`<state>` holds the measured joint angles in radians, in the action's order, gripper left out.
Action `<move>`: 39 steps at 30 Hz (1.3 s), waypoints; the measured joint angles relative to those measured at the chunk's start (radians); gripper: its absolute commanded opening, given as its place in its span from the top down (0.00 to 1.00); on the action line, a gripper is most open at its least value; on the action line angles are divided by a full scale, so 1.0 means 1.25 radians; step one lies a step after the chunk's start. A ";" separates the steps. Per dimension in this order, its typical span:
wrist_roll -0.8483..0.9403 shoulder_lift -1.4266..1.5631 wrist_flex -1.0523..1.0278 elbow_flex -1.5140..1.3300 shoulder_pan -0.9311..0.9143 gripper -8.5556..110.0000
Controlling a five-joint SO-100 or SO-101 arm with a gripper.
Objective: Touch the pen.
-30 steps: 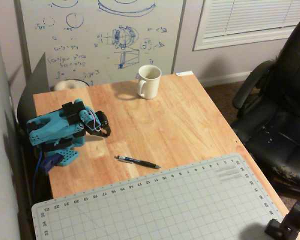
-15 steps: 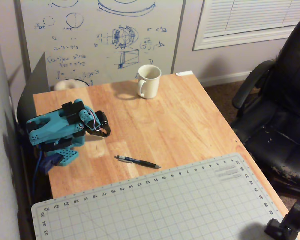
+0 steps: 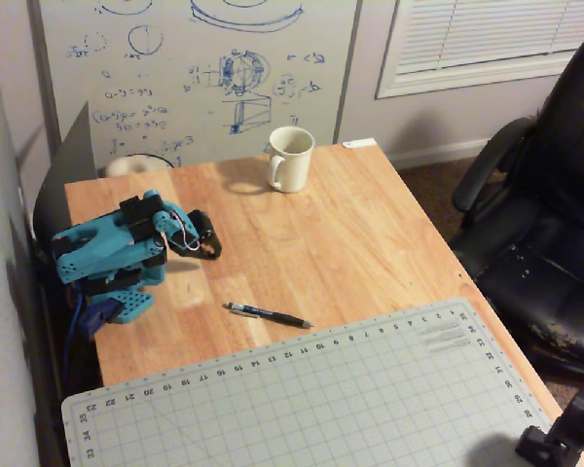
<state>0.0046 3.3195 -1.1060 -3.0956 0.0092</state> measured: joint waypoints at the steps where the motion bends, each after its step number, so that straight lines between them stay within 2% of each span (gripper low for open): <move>1: 0.000 0.000 0.007 0.010 0.000 0.92; 6: 0.000 -0.140 0.038 0.117 0.000 0.92; 12: 0.000 -0.471 0.043 0.355 -0.018 0.92; 21: 0.000 -0.919 0.043 0.725 -0.207 0.92; 32: 0.000 -1.398 0.043 1.080 -0.328 0.92; 39: 0.000 -1.556 0.043 1.194 -0.394 0.92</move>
<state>0.0046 1.3744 -1.0523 -1.6030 -0.4832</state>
